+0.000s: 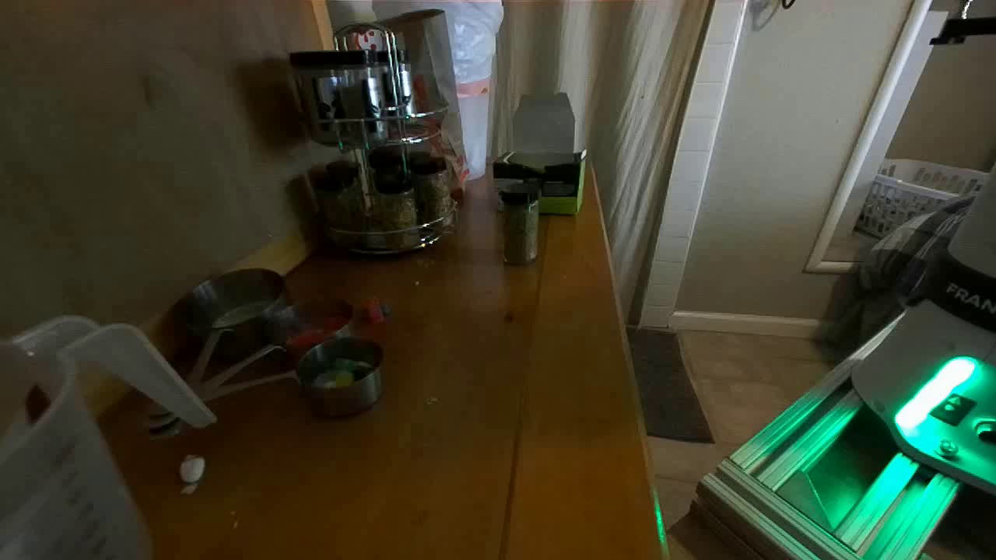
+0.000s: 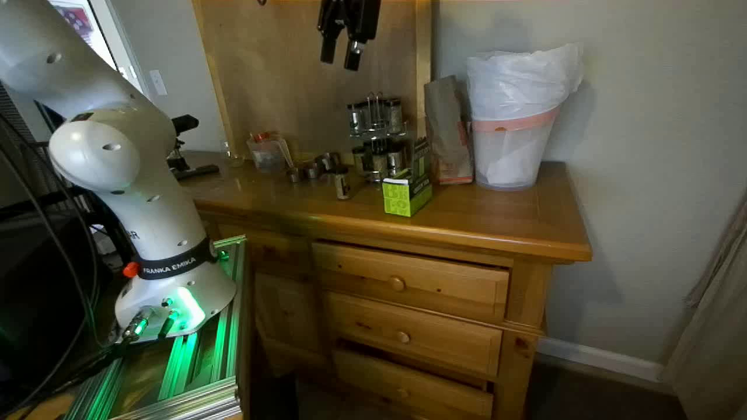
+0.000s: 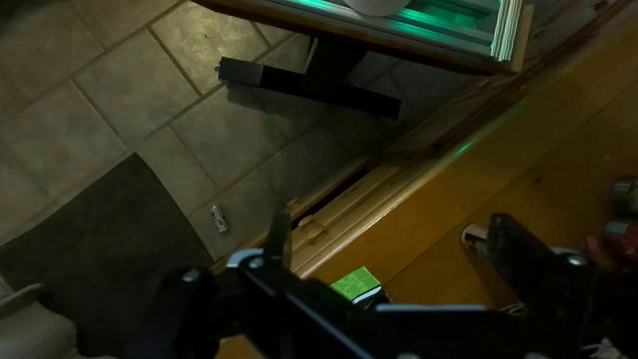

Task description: Remove one green sachet from the box and put it on the silver stand.

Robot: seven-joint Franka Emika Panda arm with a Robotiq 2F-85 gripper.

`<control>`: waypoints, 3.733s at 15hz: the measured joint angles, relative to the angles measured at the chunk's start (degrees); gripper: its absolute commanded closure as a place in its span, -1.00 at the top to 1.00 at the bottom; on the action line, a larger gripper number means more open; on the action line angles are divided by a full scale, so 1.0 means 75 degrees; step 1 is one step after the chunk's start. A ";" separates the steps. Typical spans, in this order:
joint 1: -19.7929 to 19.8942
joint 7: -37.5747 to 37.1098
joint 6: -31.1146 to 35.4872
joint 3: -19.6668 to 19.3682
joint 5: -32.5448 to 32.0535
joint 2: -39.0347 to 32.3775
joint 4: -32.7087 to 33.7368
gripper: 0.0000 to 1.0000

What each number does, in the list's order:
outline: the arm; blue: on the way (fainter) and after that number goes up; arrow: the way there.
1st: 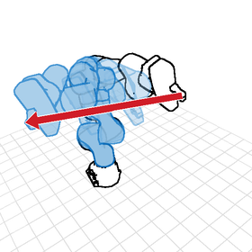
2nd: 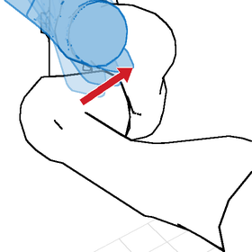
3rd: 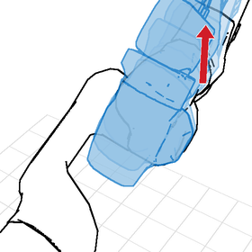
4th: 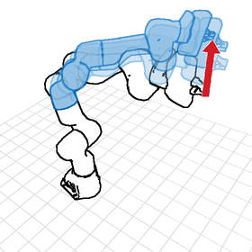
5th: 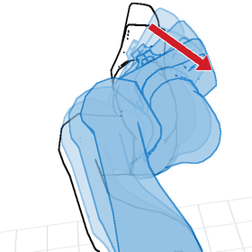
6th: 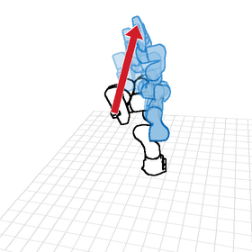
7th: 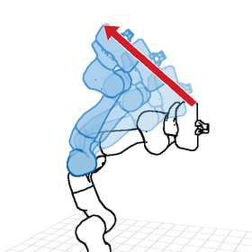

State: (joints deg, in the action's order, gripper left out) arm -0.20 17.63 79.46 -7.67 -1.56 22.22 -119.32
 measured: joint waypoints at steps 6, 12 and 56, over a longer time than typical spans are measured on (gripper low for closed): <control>0.0004 0.0000 0.0000 0.0004 0.0000 0.0000 0.0000 1.00; -0.0292 0.0810 0.0376 0.0425 -0.0017 0.0175 -0.0285 1.00; -0.0301 -0.4511 0.8411 0.3891 -0.3978 -0.0940 -0.4416 0.49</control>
State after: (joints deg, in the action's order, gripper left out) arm -2.45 -16.20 142.54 21.52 -31.39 15.17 -152.44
